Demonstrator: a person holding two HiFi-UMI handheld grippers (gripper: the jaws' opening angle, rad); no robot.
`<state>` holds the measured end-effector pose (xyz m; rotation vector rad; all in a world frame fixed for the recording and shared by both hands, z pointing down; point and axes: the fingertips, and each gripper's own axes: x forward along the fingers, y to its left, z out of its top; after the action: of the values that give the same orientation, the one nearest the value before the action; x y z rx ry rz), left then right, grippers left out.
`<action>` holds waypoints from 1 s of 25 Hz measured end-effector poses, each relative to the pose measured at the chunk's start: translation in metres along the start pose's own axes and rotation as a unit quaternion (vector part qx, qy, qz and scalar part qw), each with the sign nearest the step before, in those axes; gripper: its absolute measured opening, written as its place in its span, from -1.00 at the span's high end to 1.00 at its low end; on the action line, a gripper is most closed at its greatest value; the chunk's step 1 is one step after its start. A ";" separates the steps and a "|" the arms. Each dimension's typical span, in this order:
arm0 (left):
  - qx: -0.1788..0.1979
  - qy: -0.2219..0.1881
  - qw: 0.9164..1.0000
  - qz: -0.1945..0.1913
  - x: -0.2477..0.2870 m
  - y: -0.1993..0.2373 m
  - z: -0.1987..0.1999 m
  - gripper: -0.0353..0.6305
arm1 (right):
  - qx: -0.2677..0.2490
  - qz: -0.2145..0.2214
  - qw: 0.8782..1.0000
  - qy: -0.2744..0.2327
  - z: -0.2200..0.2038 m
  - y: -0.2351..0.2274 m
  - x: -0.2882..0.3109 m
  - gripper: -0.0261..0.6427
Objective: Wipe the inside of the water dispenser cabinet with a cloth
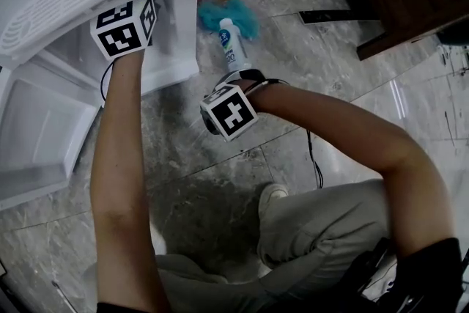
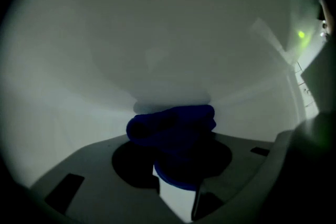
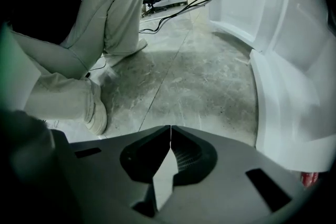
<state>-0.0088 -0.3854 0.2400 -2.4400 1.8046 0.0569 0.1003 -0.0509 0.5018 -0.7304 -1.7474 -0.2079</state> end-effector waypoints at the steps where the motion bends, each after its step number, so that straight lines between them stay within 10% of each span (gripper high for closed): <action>1: 0.001 0.001 1.000 -0.006 0.005 0.003 0.001 0.43 | -0.005 0.002 1.000 -0.002 0.001 0.003 0.001 0.93; 25: -0.007 -0.021 1.000 0.021 0.006 0.005 0.003 0.43 | 0.048 0.027 0.998 -0.014 -0.011 0.014 0.005 0.93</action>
<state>-0.0116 -0.3920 0.2363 -2.3920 1.8426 0.1229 0.1159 -0.0434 0.5070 -0.7122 -1.7488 -0.0759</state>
